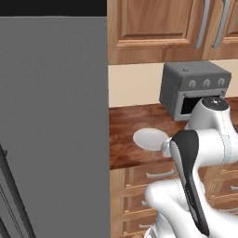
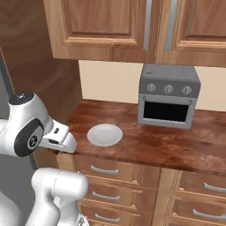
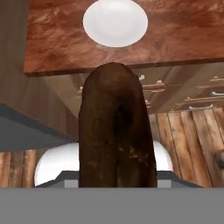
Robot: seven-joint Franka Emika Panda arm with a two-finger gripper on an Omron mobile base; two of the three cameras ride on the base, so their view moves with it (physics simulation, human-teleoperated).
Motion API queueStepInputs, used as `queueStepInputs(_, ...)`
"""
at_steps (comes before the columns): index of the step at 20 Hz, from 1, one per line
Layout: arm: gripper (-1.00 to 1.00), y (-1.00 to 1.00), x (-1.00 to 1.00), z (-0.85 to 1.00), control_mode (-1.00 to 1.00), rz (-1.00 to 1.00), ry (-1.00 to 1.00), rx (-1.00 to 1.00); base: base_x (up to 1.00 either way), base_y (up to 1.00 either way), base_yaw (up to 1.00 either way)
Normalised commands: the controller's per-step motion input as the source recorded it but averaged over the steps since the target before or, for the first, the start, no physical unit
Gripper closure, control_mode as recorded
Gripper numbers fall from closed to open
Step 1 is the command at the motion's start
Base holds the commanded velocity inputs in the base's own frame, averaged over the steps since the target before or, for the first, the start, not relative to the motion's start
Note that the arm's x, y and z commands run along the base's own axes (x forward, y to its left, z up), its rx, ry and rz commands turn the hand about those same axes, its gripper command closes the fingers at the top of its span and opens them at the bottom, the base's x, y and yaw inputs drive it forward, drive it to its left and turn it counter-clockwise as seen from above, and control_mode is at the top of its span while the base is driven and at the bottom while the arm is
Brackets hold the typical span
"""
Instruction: Place the sweet potato on the top rack of the oven.
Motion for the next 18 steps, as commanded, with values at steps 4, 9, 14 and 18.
queueStepInputs(4,1.0,0.0,0.0,0.0,1.0,0.0,0.0,0.0,-0.58,0.89,0.14)
queueStepInputs(9,1.0,0.0,0.0,0.0,1.0,0.0,0.0,0.0,-0.51,1.0,0.21)
queueStepInputs(14,1.0,0.0,0.0,0.0,1.0,0.0,0.0,0.0,-0.13,1.0,0.18)
queueStepInputs(18,1.0,0.0,0.0,0.0,1.0,0.0,0.0,0.0,0.0,1.0,0.15)
